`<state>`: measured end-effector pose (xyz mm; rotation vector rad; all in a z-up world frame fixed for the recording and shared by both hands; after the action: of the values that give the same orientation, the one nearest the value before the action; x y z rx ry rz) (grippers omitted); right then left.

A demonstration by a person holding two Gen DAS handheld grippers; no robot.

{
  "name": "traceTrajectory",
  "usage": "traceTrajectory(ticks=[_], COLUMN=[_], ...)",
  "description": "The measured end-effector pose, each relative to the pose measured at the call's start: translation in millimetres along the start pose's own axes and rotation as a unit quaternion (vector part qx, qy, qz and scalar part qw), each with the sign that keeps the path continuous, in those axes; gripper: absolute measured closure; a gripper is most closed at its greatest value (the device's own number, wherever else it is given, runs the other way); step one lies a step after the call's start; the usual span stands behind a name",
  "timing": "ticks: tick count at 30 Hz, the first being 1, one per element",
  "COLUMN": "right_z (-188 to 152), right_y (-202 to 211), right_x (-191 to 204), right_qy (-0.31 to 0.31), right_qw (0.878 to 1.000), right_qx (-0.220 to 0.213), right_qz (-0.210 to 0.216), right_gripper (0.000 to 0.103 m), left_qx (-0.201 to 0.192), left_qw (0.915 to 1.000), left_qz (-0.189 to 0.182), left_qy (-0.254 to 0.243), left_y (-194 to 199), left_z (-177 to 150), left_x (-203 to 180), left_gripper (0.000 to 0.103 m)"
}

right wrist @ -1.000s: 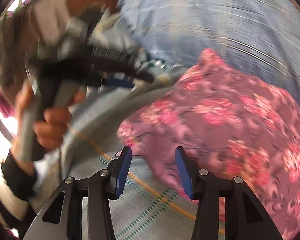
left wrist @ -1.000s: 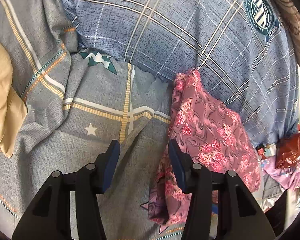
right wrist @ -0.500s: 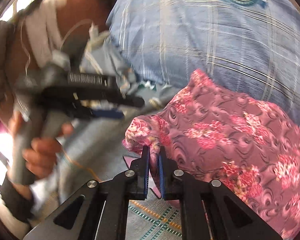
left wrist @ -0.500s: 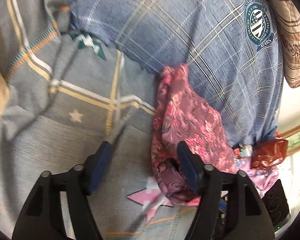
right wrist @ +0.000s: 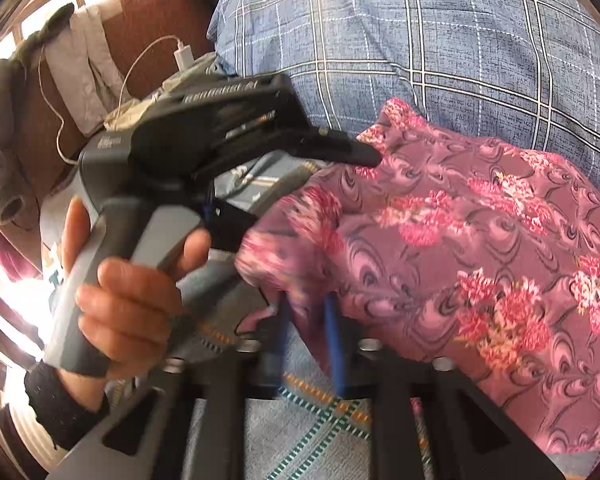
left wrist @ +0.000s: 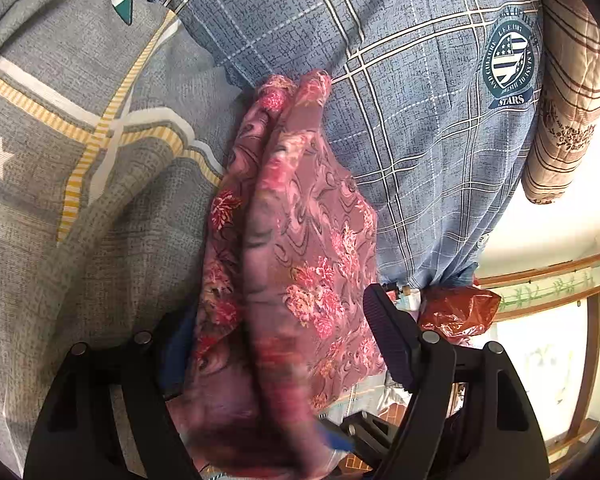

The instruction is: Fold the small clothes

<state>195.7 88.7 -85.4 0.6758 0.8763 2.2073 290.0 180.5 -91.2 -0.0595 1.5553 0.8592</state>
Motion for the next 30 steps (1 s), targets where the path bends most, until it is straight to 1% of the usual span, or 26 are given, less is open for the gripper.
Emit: traceTrajectory(ticks=[2, 4, 5, 7, 8, 9, 10, 11, 12, 13, 14, 15, 16, 19, 20, 21, 22, 23, 24, 26, 27, 30], right_z=[-5, -8, -9, -10, -11, -13, -14, -14, -14, -13, -11, -9, -7, -5, -4, -3, 0, 2, 3, 7, 8, 10], right_y=[-1, -1, -3, -9, -10, -14, -16, -18, -22, -25, -28, -33, -36, -44, -44, -45, -43, -39, -34, -18, -12, 13], right_x=[7, 16, 20, 28, 30, 34, 37, 38, 42, 44, 46, 48, 49, 50, 50, 49, 46, 42, 38, 29, 27, 20], right_qy=[0.020, 0.048, 0.059, 0.083, 0.090, 0.103, 0.114, 0.122, 0.136, 0.145, 0.154, 0.162, 0.164, 0.176, 0.180, 0.179, 0.168, 0.154, 0.141, 0.107, 0.100, 0.076], right_qw=[1.000, 0.998, 0.997, 0.995, 0.994, 0.992, 0.990, 0.988, 0.984, 0.982, 0.978, 0.975, 0.974, 0.971, 0.970, 0.971, 0.974, 0.977, 0.980, 0.986, 0.986, 0.988], right_qx=[-0.002, -0.009, -0.009, -0.008, -0.008, -0.006, -0.004, -0.003, -0.002, -0.003, -0.004, -0.002, 0.001, 0.004, 0.000, -0.002, -0.005, -0.013, -0.021, -0.045, -0.053, -0.082], right_qz=[-0.019, -0.033, -0.041, -0.058, -0.066, -0.078, -0.088, -0.096, -0.116, -0.125, -0.138, -0.153, -0.155, -0.162, -0.164, -0.157, -0.149, -0.145, -0.138, -0.123, -0.120, -0.111], right_gripper=[0.043, 0.044, 0.043, 0.043, 0.043, 0.043, 0.043, 0.043, 0.043, 0.043, 0.043, 0.043, 0.043, 0.048, 0.057, 0.070, 0.096, 0.096, 0.096, 0.096, 0.096, 0.096], left_qx=[0.007, 0.017, 0.026, 0.051, 0.062, 0.076, 0.091, 0.098, 0.106, 0.114, 0.122, 0.123, 0.125, 0.132, 0.128, 0.127, 0.127, 0.127, 0.124, 0.113, 0.110, 0.096], left_qw=[0.9999, 0.9996, 0.9991, 0.9974, 0.9966, 0.9956, 0.9940, 0.9927, 0.9907, 0.9895, 0.9890, 0.9889, 0.9885, 0.9857, 0.9850, 0.9841, 0.9833, 0.9827, 0.9821, 0.9808, 0.9802, 0.9808], left_qz=[-0.013, -0.021, -0.033, -0.045, -0.043, -0.031, -0.009, 0.009, 0.027, 0.032, 0.021, 0.016, 0.021, 0.040, 0.050, 0.055, 0.055, 0.054, 0.060, 0.078, 0.084, 0.089], left_qy=[0.003, -0.003, -0.010, -0.025, -0.033, -0.045, -0.061, -0.071, -0.080, -0.083, -0.082, -0.081, -0.083, -0.097, -0.104, -0.112, -0.118, -0.123, -0.129, -0.138, -0.142, -0.144], left_y=[-1, -1, 0, -4, -8, -13, -21, -27, -35, -41, -47, -49, -53, -60, -63, -63, -63, -61, -59, -56, -54, -52], left_z=[3, 8, 13, 23, 28, 34, 40, 45, 51, 55, 60, 63, 66, 68, 68, 67, 65, 62, 59, 54, 51, 42], left_x=[-2, -7, -11, -17, -19, -21, -22, -21, -20, -20, -21, -22, -25, -33, -38, -43, -48, -53, -59, -68, -73, -95], left_gripper=[0.026, 0.026, 0.026, 0.026, 0.026, 0.026, 0.026, 0.026, 0.026, 0.026, 0.026, 0.026, 0.026, 0.026, 0.029, 0.050, 0.078, 0.090, 0.094, 0.094, 0.094, 0.094])
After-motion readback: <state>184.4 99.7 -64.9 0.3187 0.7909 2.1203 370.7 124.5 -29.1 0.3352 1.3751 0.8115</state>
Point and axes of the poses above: each gripper's, at about its wrist camera, not at the fingertips, and y roughly against the way its jaws point, x to its left, z to its top, the point moved 2 cm from there along -y, roughly the way its jaws point, and after that the axes turned 2 degrees about -x, right-handed, at the moved point
